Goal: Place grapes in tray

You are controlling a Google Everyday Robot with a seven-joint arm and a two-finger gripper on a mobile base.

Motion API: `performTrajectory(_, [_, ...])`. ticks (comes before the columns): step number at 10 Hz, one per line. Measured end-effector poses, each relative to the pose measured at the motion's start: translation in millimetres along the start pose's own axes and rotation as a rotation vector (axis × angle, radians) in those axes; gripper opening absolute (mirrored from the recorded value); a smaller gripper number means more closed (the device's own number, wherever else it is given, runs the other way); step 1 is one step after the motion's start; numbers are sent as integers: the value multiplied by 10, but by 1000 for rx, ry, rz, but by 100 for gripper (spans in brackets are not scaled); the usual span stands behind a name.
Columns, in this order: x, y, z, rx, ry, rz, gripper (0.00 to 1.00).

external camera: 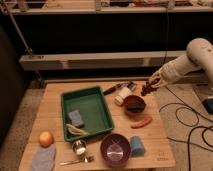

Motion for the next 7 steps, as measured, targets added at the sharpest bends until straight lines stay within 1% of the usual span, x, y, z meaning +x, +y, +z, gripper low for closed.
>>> performTrajectory(1, [-75,-53,7,13,-17,-20,0])
performTrajectory(3, [-290,-219,8,46,-77,-70,0])
performTrajectory(4, [-390,-288,28,51,-109,-92,0])
performTrajectory(5, [-543,-397,75,55,-146,-121,0])
performTrajectory(6, [-743,-531,164,53,-185,-157,0])
performTrajectory(7, [-892,-629,243,48,-210,-181,0])
